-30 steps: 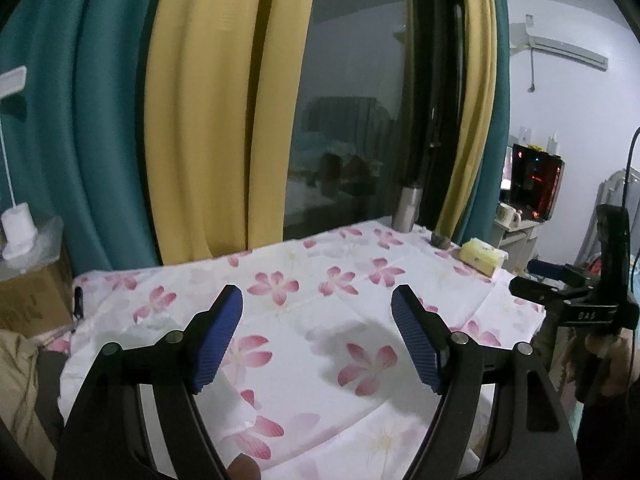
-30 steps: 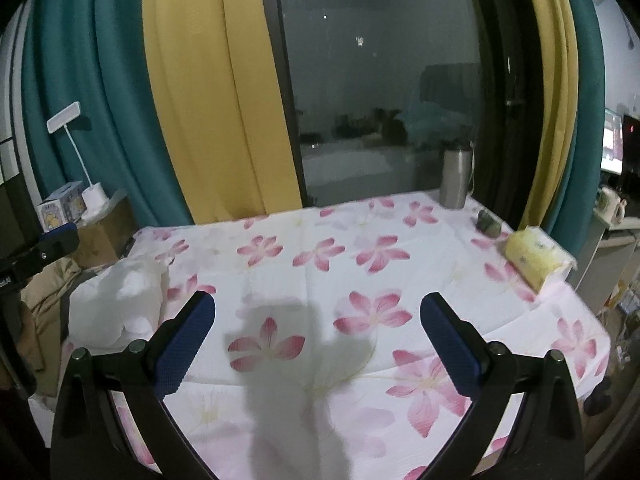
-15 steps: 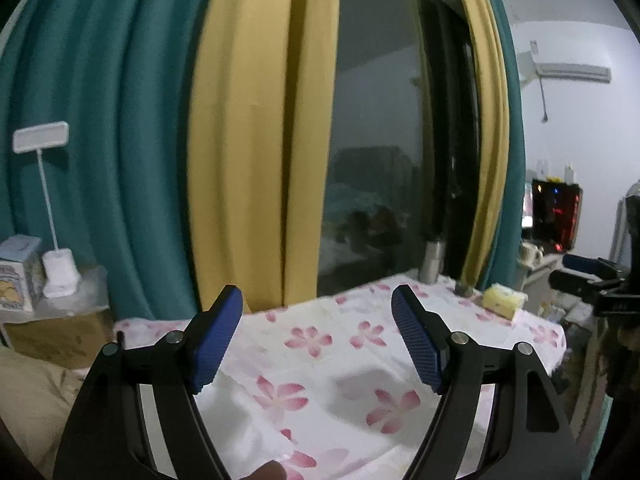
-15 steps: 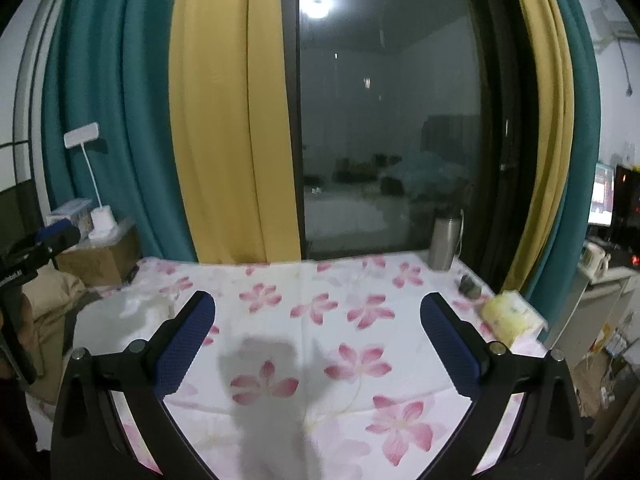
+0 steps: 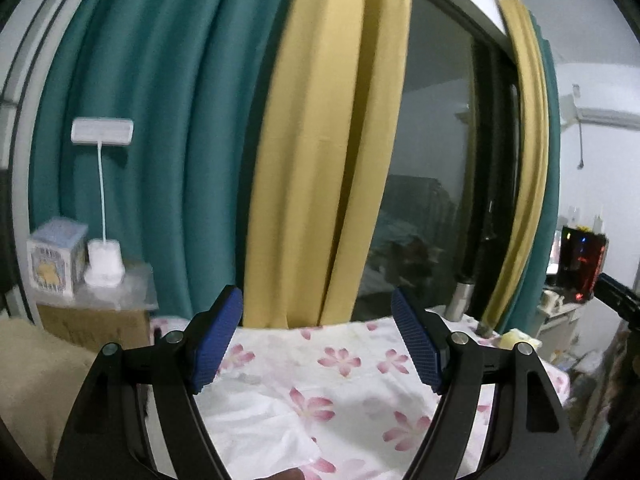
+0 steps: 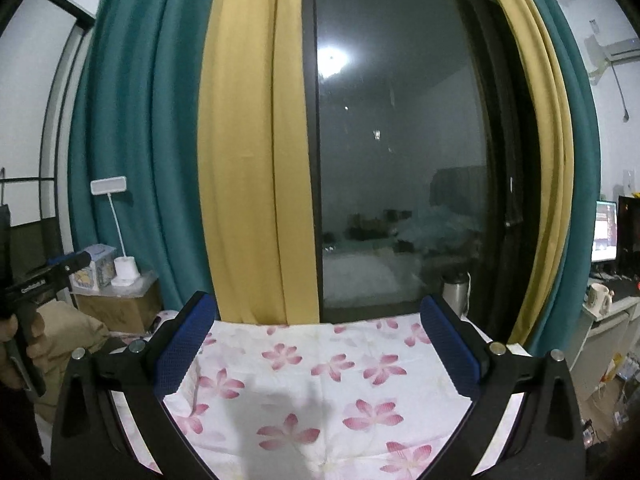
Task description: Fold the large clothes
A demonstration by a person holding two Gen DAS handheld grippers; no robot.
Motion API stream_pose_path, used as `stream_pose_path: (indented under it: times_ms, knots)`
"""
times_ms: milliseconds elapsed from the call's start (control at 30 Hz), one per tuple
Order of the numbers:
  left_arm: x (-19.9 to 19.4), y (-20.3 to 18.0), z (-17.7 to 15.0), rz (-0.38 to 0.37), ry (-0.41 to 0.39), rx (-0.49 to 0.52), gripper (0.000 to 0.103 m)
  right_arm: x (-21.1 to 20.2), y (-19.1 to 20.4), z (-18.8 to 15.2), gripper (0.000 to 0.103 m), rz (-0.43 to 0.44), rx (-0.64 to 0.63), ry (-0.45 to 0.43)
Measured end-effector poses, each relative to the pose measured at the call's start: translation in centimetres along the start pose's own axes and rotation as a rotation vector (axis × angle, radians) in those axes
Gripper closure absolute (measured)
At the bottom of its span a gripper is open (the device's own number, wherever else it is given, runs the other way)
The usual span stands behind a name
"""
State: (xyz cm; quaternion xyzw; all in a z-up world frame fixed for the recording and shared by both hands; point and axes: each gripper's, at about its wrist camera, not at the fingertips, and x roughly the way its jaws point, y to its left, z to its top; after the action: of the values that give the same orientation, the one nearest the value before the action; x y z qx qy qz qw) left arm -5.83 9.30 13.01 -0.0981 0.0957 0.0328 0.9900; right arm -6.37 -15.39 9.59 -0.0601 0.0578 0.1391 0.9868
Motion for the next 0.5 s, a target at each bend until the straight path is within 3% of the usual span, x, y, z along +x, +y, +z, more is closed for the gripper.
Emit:
stream_pose_path:
  times_ms: [133, 500]
  knots:
    - [0.1, 0.7, -0.7, 0.036, 0.01, -0.001, 0.023, 0.1, 0.8, 0.0, 0.002, 0.021, -0.001, -0.015]
    - [1.8, 2.1, -1.5, 0.056, 0.04, -0.017, 0.023, 3.2, 1.0, -1.7, 0.002, 0.035, 0.02, 0.066]
